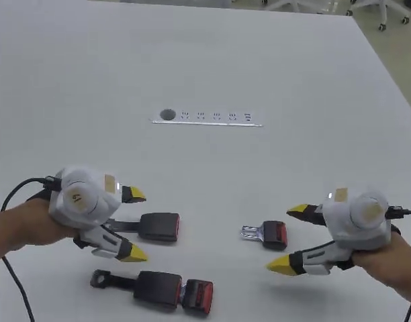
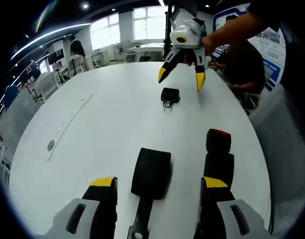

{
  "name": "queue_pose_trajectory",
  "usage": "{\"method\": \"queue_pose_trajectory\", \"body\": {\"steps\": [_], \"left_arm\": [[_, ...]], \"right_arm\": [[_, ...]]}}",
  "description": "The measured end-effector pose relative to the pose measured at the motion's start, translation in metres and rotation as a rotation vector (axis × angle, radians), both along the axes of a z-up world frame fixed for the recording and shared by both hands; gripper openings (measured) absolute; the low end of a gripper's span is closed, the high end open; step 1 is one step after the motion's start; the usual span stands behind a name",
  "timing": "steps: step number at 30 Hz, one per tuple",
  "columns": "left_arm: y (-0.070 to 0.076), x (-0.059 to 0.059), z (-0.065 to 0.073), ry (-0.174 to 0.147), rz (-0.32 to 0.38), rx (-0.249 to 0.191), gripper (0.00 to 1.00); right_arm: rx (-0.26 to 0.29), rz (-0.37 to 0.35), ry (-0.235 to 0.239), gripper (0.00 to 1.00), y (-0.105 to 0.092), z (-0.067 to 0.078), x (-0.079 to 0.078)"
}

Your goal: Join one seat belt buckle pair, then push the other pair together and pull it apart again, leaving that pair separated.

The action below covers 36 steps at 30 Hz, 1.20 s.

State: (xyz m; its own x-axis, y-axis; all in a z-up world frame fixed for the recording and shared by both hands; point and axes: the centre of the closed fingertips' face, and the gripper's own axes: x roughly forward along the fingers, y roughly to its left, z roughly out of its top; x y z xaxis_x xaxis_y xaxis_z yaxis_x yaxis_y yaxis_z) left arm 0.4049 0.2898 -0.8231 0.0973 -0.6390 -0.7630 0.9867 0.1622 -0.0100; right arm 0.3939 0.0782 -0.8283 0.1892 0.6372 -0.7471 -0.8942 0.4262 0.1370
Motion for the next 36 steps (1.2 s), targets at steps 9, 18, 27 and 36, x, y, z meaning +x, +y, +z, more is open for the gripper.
{"method": "queue_pose_trajectory", "body": {"steps": [9,18,27,36], "left_arm": [[-0.008,-0.003,-0.026,0.034,-0.019,0.013,0.59],[-0.010,0.008,-0.033,0.004,-0.031,-0.003,0.56],[-0.007,0.010,-0.031,-0.001,-0.049,-0.006,0.43],[-0.008,0.006,-0.036,-0.015,-0.076,0.017,0.36]], "right_arm": [[-0.062,0.124,0.022,0.71,-0.003,-0.019,0.002],[-0.111,0.211,-0.006,0.63,-0.008,-0.030,0.006],[-0.094,0.254,-0.019,0.53,-0.009,-0.033,0.008],[-0.086,0.301,-0.063,0.41,-0.006,-0.031,0.008]]}}
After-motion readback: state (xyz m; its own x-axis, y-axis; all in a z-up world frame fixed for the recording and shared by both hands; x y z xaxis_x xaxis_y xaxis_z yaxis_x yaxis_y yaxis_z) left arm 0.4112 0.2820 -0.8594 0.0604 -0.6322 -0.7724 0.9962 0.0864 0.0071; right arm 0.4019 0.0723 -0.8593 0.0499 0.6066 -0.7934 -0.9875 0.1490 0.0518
